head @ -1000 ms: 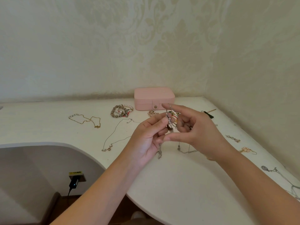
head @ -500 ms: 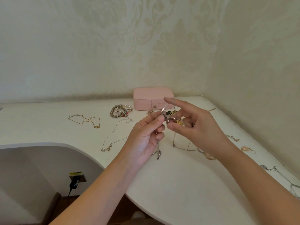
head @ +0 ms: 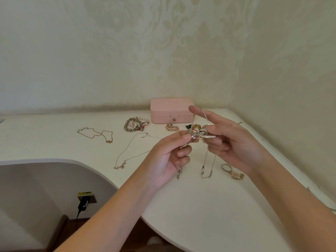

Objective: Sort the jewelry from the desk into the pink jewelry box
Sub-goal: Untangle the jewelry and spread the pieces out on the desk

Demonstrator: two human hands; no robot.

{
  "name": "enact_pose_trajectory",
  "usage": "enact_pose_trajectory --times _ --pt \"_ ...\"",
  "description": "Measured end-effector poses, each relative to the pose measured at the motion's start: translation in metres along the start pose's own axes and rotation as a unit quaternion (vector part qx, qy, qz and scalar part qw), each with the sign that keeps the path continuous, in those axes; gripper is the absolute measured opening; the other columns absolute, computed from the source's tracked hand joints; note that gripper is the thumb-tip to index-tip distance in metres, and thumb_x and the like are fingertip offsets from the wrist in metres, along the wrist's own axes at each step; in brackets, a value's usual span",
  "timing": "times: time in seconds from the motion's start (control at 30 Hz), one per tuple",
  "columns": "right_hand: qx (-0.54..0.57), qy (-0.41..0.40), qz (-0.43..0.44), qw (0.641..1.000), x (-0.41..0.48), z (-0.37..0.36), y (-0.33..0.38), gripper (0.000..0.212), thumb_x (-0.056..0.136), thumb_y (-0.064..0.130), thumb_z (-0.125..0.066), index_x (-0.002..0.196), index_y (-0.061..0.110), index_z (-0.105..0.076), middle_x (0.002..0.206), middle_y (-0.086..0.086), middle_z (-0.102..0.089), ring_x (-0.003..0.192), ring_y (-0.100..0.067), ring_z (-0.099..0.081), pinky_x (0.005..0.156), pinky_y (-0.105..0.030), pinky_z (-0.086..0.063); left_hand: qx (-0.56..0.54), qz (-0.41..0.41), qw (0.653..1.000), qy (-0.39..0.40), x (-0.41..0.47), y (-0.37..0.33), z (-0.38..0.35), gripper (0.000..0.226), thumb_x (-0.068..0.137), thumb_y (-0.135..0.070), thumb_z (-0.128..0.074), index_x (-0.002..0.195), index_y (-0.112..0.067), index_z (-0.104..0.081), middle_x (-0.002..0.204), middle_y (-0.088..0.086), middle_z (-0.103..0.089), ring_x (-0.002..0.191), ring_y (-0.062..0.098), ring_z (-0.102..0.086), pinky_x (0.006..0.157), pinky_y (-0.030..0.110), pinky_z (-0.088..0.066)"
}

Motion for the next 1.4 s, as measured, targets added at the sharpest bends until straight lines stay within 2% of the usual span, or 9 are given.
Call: enact_pose_trajectory --times 0.17,0.3,0.4,0.53,0.63,0.9,1.03,1.2,1.4 --pt "0.018 0.008 -0.009 1.000 0.0005 -0.0029 -0.0038 0.048 0.082 0.014 -0.049 0.128 0.028 -0.058 0.053 0.005 -0.033 0.044 -0.007 -0.015 0.043 -0.020 -0.017 0.003 -0.006 1.000 0.005 0.0008 -0.0001 0.0007 0.015 0.068 -0.011 -0.060 0.070 -0.019 -0.072 0.071 -0.005 -0.062 0.046 0.004 -0.035 0.038 0.013 -0.023" --pt "0.002 0.011 -0.002 1.000 -0.0002 -0.0045 -0.0021 0.049 0.084 0.011 -0.050 0.129 0.028 -0.057 0.052 0.007 -0.035 0.044 -0.006 -0.018 0.043 -0.020 -0.017 0.015 -0.011 1.000 0.000 0.0016 -0.0007 0.0030 0.017 0.062 -0.014 -0.063 0.078 -0.016 -0.066 0.068 -0.005 -0.060 0.045 0.003 -0.033 0.037 0.012 -0.024" --pt "-0.020 0.008 0.003 1.000 -0.0011 -0.0044 0.0000 0.049 0.086 0.009 -0.051 0.130 0.031 -0.056 0.051 0.007 -0.036 0.043 -0.005 -0.020 0.044 -0.021 -0.016 0.058 -0.008 0.998 -0.002 0.0024 -0.0003 0.0044 0.012 0.064 -0.019 -0.064 0.075 -0.020 -0.061 0.062 -0.008 -0.050 0.044 0.002 -0.027 0.035 0.011 -0.020" --pt "-0.033 0.009 -0.001 0.999 -0.0016 -0.0051 0.0005 0.050 0.084 0.014 -0.050 0.129 0.035 -0.055 0.052 0.006 -0.035 0.044 -0.006 -0.020 0.045 -0.023 -0.015 0.103 -0.001 0.995 -0.002 0.0024 0.0003 0.0047 0.023 0.060 -0.029 -0.066 0.070 -0.023 -0.047 0.056 -0.011 -0.033 0.042 0.002 -0.020 0.034 0.012 -0.016" --pt "-0.050 0.012 -0.003 0.999 -0.0016 -0.0060 0.0005 0.051 0.085 0.015 -0.050 0.130 0.037 -0.054 0.050 0.008 -0.036 0.045 -0.007 -0.020 0.047 -0.023 -0.015 0.111 -0.002 0.994 -0.003 0.0020 -0.0001 0.0042 0.021 0.060 -0.031 -0.067 0.068 -0.024 -0.049 0.056 -0.011 -0.029 0.042 0.002 -0.020 0.033 0.011 -0.015" --pt "-0.074 0.009 -0.001 0.997 -0.0029 -0.0060 0.0017 0.051 0.087 0.012 -0.052 0.130 0.037 -0.053 0.052 0.007 -0.037 0.048 -0.009 -0.018 0.047 -0.022 -0.017 0.121 -0.020 0.992 -0.021 0.0005 -0.0045 0.0047 0.014 0.068 -0.022 -0.061 0.058 -0.025 -0.052 0.055 -0.010 -0.032 0.045 0.004 -0.020 0.036 0.013 -0.016" --pt "-0.122 0.009 -0.003 0.992 -0.0038 -0.0081 0.0021 0.053 0.085 0.015 -0.056 0.130 0.042 -0.052 0.056 0.001 -0.037 0.049 -0.008 -0.025 0.048 -0.023 -0.018 0.193 -0.031 0.980 -0.037 0.0003 -0.0049 0.0043 0.030 0.078 -0.017 -0.053 0.049 -0.026 -0.053 0.055 -0.009 -0.036 0.048 0.006 -0.019 0.039 0.015 -0.016" --pt "-0.141 -0.001 -0.008 0.990 -0.0041 -0.0072 0.0029 0.054 0.087 0.012 -0.058 0.131 0.042 -0.050 0.056 0.001 -0.043 0.049 -0.008 -0.026 0.048 -0.022 -0.018 0.197 -0.046 0.978 -0.053 0.0010 -0.0056 0.0084 0.015 0.073 -0.016 -0.052 0.059 -0.021 -0.051 0.056 -0.008 -0.036 0.048 0.006 -0.021 0.039 0.014 -0.019" --pt "-0.176 -0.007 -0.014 0.984 -0.0029 -0.0095 0.0012 0.052 0.093 0.009 -0.050 0.132 0.044 -0.049 0.061 -0.004 -0.048 0.051 -0.012 -0.025 0.047 -0.020 -0.020 0.119 -0.026 0.992 -0.042 -0.0002 -0.0021 0.0083 0.006 0.073 -0.020 -0.052 0.072 -0.015 -0.055 0.059 -0.007 -0.040 0.047 0.005 -0.026 0.043 0.018 -0.015"
Point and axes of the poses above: each hand's wrist, its own x-axis towards the middle knuckle, its own z-axis out of the back of the hand, y = z × x, the point moved 8 cm from there along x, towards the middle knuckle
